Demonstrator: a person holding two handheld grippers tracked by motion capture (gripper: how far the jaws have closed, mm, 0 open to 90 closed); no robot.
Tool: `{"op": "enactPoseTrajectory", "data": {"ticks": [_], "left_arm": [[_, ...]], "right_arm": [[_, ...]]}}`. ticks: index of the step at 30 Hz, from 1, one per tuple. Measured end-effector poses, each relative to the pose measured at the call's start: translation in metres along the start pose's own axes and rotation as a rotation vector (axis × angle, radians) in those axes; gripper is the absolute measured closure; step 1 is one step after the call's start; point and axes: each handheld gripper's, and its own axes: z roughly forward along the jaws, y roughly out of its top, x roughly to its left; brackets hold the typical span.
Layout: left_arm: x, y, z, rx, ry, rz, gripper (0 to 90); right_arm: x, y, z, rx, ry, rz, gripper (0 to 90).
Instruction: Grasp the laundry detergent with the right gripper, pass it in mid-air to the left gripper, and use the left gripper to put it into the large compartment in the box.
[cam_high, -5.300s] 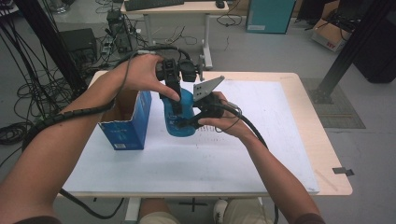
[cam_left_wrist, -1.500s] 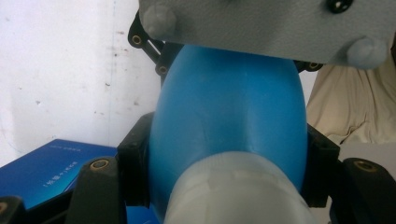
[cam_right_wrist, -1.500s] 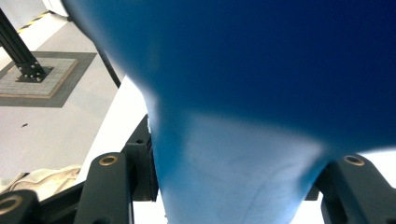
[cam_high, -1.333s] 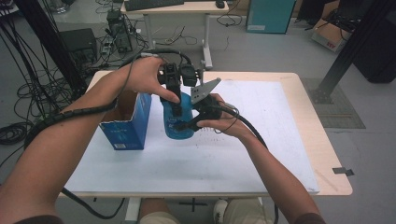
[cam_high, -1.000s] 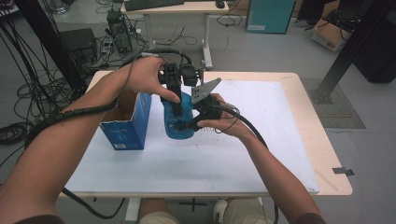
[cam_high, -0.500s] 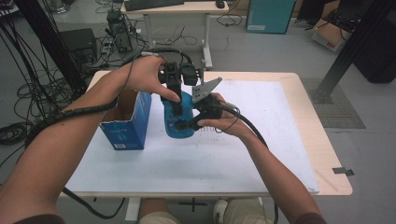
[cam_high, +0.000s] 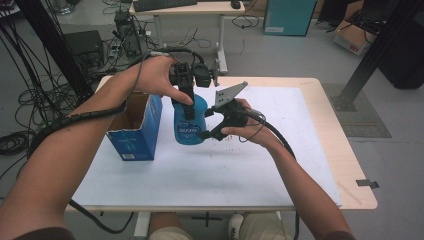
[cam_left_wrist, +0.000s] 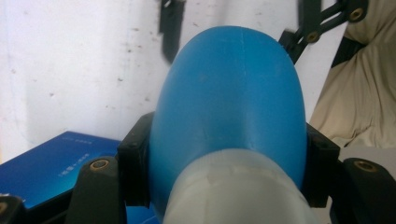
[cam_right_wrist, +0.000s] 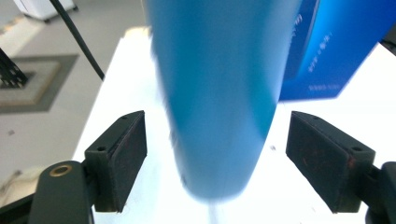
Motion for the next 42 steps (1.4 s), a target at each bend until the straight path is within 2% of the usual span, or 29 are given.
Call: {"op": "enactPoseTrajectory", "data": {"ticks": [2,4,5,6,7,8,9,10,11,12,13,14,15,16,19,20,25,27,28,31,33,34,35,36,37,38,40,41,42], "left_arm": [[0.005,-0.001,-0.003,0.005,0.001,-0.016,36.8],[0.007,-0.002,-0.005,0.001,0.01,-0.036,36.8],[0.01,-0.002,-0.009,0.005,0.013,-0.054,36.8],[0.01,-0.002,-0.009,0.005,0.013,-0.054,36.8],[0.013,-0.002,-0.011,0.006,0.016,-0.07,36.7],[0.018,-0.003,-0.016,0.006,0.018,-0.109,36.7],[0.018,-0.003,-0.016,0.006,0.018,-0.109,36.7],[0.024,-0.003,-0.022,-0.005,0.027,-0.163,36.7],[0.027,-0.004,-0.025,-0.002,0.026,-0.178,36.7],[0.029,-0.005,-0.028,-0.021,0.039,-0.222,36.7],[0.029,-0.005,-0.028,-0.021,0.039,-0.222,36.8],[0.034,-0.006,-0.034,-0.025,0.062,-0.269,36.7],[0.034,-0.006,-0.034,-0.025,0.062,-0.269,36.8],[0.04,-0.008,-0.042,-0.019,0.066,-0.315,36.7],[0.05,-0.012,-0.055,-0.026,0.078,-0.398,36.8],[0.05,-0.012,-0.055,-0.026,0.078,-0.398,36.8],[0.063,-0.023,-0.077,-0.044,0.092,-0.562,36.8],[0.069,-0.036,-0.089,-0.068,0.091,-0.67,36.9],[0.067,-0.04,-0.093,-0.073,0.12,-0.746,36.9],[0.07,-0.054,-0.104,-0.088,0.137,-0.855,36.9],[0.071,-0.065,-0.112,-0.09,0.149,-0.916,36.9],[0.071,-0.065,-0.112,-0.09,0.149,-0.916,36.9],[0.071,-0.07,-0.116,-0.095,0.155,-0.948,36.9],[0.071,-0.081,-0.122,-0.106,0.165,-1.005,36.9],[0.07,-0.087,-0.124,-0.109,0.167,-1.032,36.9],[0.07,-0.087,-0.124,-0.109,0.167,-1.032,36.9],[0.068,-0.103,-0.13,-0.116,0.172,-1.103,36.9],[0.068,-0.103,-0.13,-0.116,0.172,-1.103,36.9],[0.066,-0.11,-0.132,-0.113,0.171,-1.14,36.9]], "right_arm": [[0.001,-0.005,-0.004,0.03,-0.018,0.033,11.0],[0.001,-0.008,-0.006,0.043,-0.024,0.048,8.9],[0.002,-0.013,-0.01,0.063,-0.057,0.048,3.7],[0.002,-0.013,-0.01,0.063,-0.057,0.048,3.7],[0.004,-0.017,-0.015,0.079,-0.082,0.062,2.6],[0.004,-0.019,-0.017,0.088,-0.086,0.067,3.3],[0.003,-0.021,-0.02,0.095,-0.091,0.08,2.9],[0.003,-0.022,-0.023,0.104,-0.095,0.086,2.9],[0.002,-0.024,-0.025,0.109,-0.097,0.09,3.0],[0.0,-0.026,-0.029,0.11,-0.103,0.095,3.0],[0.0,-0.026,-0.029,0.11,-0.103,0.095,3.0],[-0.003,-0.029,-0.036,0.124,-0.115,0.113,3.4],[-0.003,-0.029,-0.036,0.124,-0.115,0.113,3.4],[-0.002,-0.031,-0.042,0.097,-0.136,0.19,3.6],[-0.006,-0.037,-0.054,0.109,-0.129,0.206,4.3],[-0.006,-0.037,-0.054,0.109,-0.129,0.206,4.3],[-0.012,-0.043,-0.07,0.147,-0.152,0.226,4.4],[-0.014,-0.042,-0.075,0.15,-0.156,0.223,4.4],[-0.014,-0.041,-0.077,0.148,-0.156,0.228,4.5],[-0.016,-0.039,-0.083,0.151,-0.158,0.225,4.5],[-0.018,-0.037,-0.086,0.156,-0.16,0.219,4.5],[-0.019,-0.036,-0.087,0.161,-0.161,0.219,4.5],[-0.019,-0.036,-0.087,0.161,-0.161,0.219,4.5],[-0.02,-0.033,-0.088,0.164,-0.163,0.208,4.5],[-0.021,-0.031,-0.089,0.168,-0.161,0.205,4.5],[-0.021,-0.03,-0.088,0.169,-0.158,0.201,4.6],[-0.021,-0.027,-0.088,0.174,-0.156,0.198,4.6],[-0.021,-0.027,-0.088,0.174,-0.156,0.198,4.6],[-0.02,-0.025,-0.088,0.18,-0.153,0.193,4.6]]}}
